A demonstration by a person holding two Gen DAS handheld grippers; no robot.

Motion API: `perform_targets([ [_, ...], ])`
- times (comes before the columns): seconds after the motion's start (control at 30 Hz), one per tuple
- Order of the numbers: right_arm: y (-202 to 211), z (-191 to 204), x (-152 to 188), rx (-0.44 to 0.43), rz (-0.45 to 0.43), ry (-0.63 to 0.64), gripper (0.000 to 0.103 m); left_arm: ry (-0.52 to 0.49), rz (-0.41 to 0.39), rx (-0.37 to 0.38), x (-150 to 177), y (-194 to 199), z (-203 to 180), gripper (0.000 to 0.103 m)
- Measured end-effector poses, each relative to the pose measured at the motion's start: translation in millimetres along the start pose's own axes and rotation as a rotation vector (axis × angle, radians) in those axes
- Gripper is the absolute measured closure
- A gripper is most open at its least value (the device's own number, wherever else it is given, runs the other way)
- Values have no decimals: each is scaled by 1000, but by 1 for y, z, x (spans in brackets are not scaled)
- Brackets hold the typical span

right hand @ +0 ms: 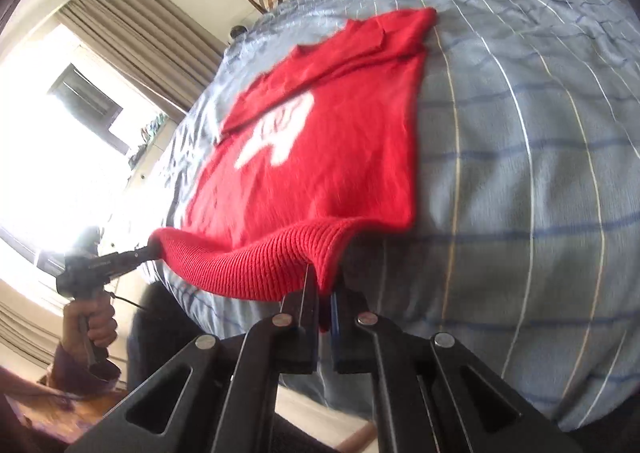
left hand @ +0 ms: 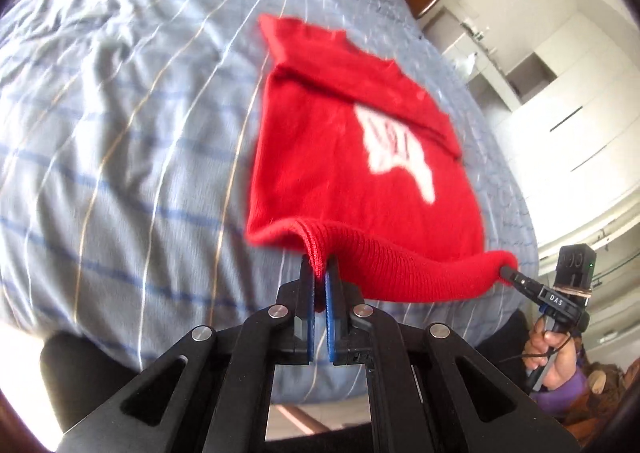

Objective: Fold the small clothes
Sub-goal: 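Grasp the ribbed hem with both grippers and fold it up toward the collar, then open both grippers and release the folded hem onto the sweater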

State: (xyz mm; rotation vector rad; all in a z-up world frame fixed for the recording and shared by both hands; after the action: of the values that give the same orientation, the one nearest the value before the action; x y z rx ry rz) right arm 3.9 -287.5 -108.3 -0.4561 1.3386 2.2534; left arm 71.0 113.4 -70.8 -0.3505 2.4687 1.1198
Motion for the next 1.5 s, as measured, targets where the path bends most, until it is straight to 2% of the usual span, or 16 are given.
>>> perform_targets([
  [0.17, -14, -1, -114, -24, -138, -14, 99, -56, -94, -10, -108, -35, -2, 101],
  [0.3, -64, -15, -199, 3, -145, -56, 99, -78, -97, -70, -181, -87, 3, 101],
  [0.43, -111, -43, -249, 45, -105, -133, 99, -64, -64, -137, -225, -135, 18, 101],
  [0.57, -138, -63, -272, 38, -87, -194, 99, -38, -35, -172, -244, -167, 33, 99],
  [0.6, -143, -66, -275, 24, -86, -207, 96, -31, -28, -186, -248, -171, 35, 94],
  [0.67, -152, -72, -284, 14, -92, -237, 91, 0, -34, -224, -254, -174, 42, 70],
  [0.7, -153, -75, -285, 11, -102, -252, 80, 21, -49, -230, -257, -172, 45, 41],
  [0.73, -154, -78, -289, 13, -115, -268, 74, 37, -79, -230, -259, -168, 48, 26],
  [0.77, -153, -82, -291, 18, -131, -283, 66, 52, -111, -233, -261, -162, 50, 23],
  [0.9, -142, -83, -293, 36, -170, -281, 65, 70, -153, -224, -259, -148, 51, 21],
  [1.0, -125, -61, -287, 92, -184, -138, 65, -17, -149, -230, -246, -142, 34, 18],
  [1.1, -113, -24, -267, 75, -157, 48, 66, -113, -105, -239, -217, -145, 17, 12],
  [1.2, -117, -3, -232, 33, -63, 166, 64, -153, -13, -276, -180, -157, 18, 12],
  [1.3, -132, -22, -192, 175, 48, 233, 65, -181, 30, -399, -150, -153, 29, 12],
  [1.4, -110, -35, -172, 256, 26, 264, 66, -206, -30, -441, -132, -120, 22, 12],
  [1.5, -80, -25, -161, 379, -22, 317, 49, -273, -93, -451, -117, -92, 0, 9],
])
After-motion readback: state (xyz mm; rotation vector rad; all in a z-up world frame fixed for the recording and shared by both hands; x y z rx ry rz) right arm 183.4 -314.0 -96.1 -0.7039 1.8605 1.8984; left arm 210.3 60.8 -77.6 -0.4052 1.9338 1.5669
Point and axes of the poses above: each gripper's, at about its wrist camera, not at the fingertips, and y roughly against the way its jaws point, z to its left, x to its underside, the point moved 4 cm from there along -y, roughly the way its jaws point, and after that the axes turned 9 degrees about x, right-handed, at the moved point
